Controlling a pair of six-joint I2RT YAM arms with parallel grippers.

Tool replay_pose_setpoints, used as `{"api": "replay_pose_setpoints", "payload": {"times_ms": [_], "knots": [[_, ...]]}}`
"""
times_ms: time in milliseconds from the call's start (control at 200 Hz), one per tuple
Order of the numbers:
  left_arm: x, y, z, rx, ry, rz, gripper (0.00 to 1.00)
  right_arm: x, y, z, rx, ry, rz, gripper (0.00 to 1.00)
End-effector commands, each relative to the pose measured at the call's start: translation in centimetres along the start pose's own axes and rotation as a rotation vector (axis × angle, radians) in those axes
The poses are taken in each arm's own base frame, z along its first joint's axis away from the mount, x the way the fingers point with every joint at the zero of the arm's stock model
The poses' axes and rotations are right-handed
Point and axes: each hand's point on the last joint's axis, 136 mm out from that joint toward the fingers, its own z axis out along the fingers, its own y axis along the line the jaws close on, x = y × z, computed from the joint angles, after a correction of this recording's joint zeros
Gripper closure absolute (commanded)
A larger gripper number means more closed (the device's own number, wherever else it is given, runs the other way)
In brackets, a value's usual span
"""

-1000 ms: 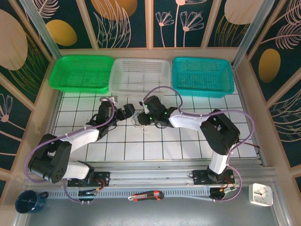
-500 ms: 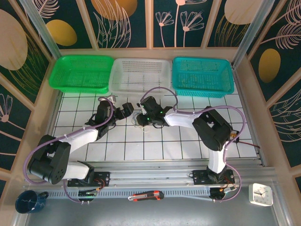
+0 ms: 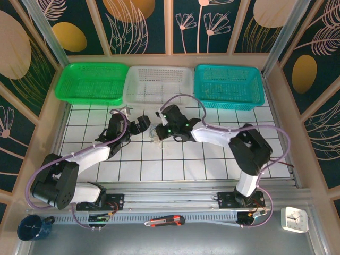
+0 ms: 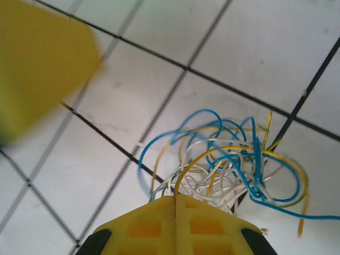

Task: Untangle the cables

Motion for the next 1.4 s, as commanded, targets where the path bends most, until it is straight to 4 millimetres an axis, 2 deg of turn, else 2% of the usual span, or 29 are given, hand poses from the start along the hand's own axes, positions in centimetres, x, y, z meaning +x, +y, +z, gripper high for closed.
{"api": "replay_pose_setpoints", "payload": {"times_ms": [0,145,290,671,781,891,1021,1046,1061,1131,1246,1351,1396], "knots": [[-0.1,-0.2,-0.3,0.013,0.001,0.012,0.01,-2.9,1.7,-3.4,-0.094,-0.108,0.030,1.00],[0.0,-0.3,-0.3,0.021,0.006,0.020,0.01,-4.9,1.9,-6.4,-0.183,-0.204,0.085,1.00],[0.1,-0.4,-0.5,0.033,0.005,0.026,0.01,-6.1,1.5,-8.5,-0.220,-0.266,0.119,1.00],[0.3,-0.8,-0.7,0.057,0.010,0.032,0.01,-7.3,1.4,-10.3,-0.235,-0.306,0.121,1.00],[0.2,-0.9,-0.8,0.060,0.010,0.031,0.01,-7.9,0.6,-11.1,-0.215,-0.329,0.122,1.00],[0.2,-1.0,-0.9,0.066,0.009,0.031,0.01,-8.7,-1.2,-12.4,-0.163,-0.363,0.135,1.00],[0.2,-1.2,-1.0,0.076,0.011,0.028,0.01,-10.7,-5.1,-14.7,-0.064,-0.431,0.167,1.00],[0.2,-1.3,-1.0,0.080,0.011,0.027,0.01,-10.9,-5.3,-15.0,-0.053,-0.437,0.166,1.00],[0.2,-1.4,-1.0,0.083,0.012,0.025,0.01,-11.3,-6.7,-15.4,-0.022,-0.453,0.183,1.00],[0.2,-1.6,-1.0,0.091,0.016,0.022,0.01,-12.3,-10.2,-16.9,0.065,-0.501,0.223,1.00],[0.2,-1.7,-1.0,0.098,0.019,0.015,0.01,-13.4,-17.2,-19.2,0.199,-0.579,0.337,1.00],[0.1,-1.8,-1.1,0.102,0.013,0.008,0.01,-13.8,-23.5,-20.3,0.289,-0.613,0.444,1.00],[0.1,-1.9,-1.1,0.106,0.011,0.004,0.01,-13.9,-25.7,-20.0,0.308,-0.605,0.477,1.00]]}}
